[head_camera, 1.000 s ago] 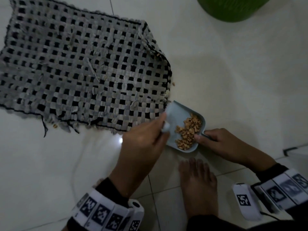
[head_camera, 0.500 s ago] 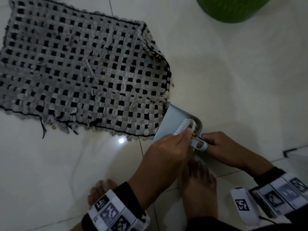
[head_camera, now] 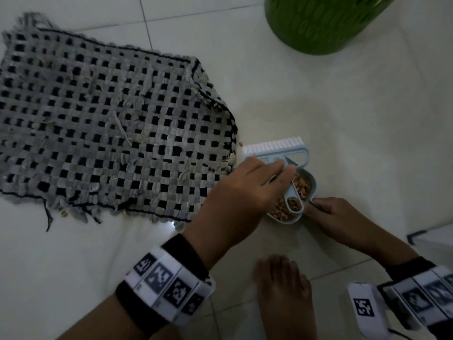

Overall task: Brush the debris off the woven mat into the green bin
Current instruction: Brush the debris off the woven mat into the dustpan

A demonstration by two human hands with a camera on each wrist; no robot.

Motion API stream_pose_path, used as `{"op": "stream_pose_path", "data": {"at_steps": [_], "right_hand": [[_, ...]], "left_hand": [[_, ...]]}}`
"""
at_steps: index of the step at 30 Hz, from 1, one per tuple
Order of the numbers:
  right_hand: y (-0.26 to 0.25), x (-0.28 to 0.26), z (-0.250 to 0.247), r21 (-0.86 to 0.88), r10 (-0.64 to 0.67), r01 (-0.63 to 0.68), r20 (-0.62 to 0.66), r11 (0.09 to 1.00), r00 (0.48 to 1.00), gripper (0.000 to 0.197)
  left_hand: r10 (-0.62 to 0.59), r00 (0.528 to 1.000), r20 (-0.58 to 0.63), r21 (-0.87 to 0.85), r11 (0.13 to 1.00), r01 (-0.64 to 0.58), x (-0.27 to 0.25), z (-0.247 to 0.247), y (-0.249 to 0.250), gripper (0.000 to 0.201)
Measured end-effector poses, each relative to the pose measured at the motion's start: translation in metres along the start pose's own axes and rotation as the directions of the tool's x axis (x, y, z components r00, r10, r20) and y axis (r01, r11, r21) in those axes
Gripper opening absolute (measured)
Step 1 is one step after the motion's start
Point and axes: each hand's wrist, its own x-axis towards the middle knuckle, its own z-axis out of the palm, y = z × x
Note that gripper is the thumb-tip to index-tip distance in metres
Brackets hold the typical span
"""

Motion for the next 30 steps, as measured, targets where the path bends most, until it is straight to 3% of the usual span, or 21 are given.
{"op": "stream_pose_path", "data": {"at_steps": [6,8,11,17,27,30], "right_hand": [[0.008,-0.009,-0.008,0.135,0.122,-0.122,0.006,0.983,0.992,0.045],[0.012,-0.010,-0.004,0.131,0.128,-0.127,-0.001,0.983,0.992,0.054],[0.019,-0.009,0.005,0.095,0.095,-0.093,-0.018,0.991,0.995,0.085],[0.015,-0.011,0.014,0.123,0.106,-0.102,-0.028,0.987,0.994,0.088],[0.009,-0.010,0.008,0.118,0.089,-0.087,-0.014,0.989,0.996,0.082],[0.011,-0.012,0.008,0.143,0.054,-0.051,-0.019,0.988,0.998,0.087]], "left_hand": [[0.000,0.999,0.044,0.057,0.998,-0.002,0.017,0.025,-0.017,0.039],[-0.027,0.999,0.045,0.068,0.997,0.023,0.020,0.031,-0.020,0.041],[-0.091,0.993,0.079,0.072,0.994,0.086,0.020,0.039,-0.025,0.044],[-0.210,0.976,0.063,0.006,0.978,0.210,0.021,0.047,-0.018,0.041],[-0.144,0.983,0.114,-0.259,0.951,0.170,0.005,0.052,0.043,0.041],[-0.107,0.991,0.086,-0.248,0.961,0.125,0.003,0.048,0.045,0.039]]}}
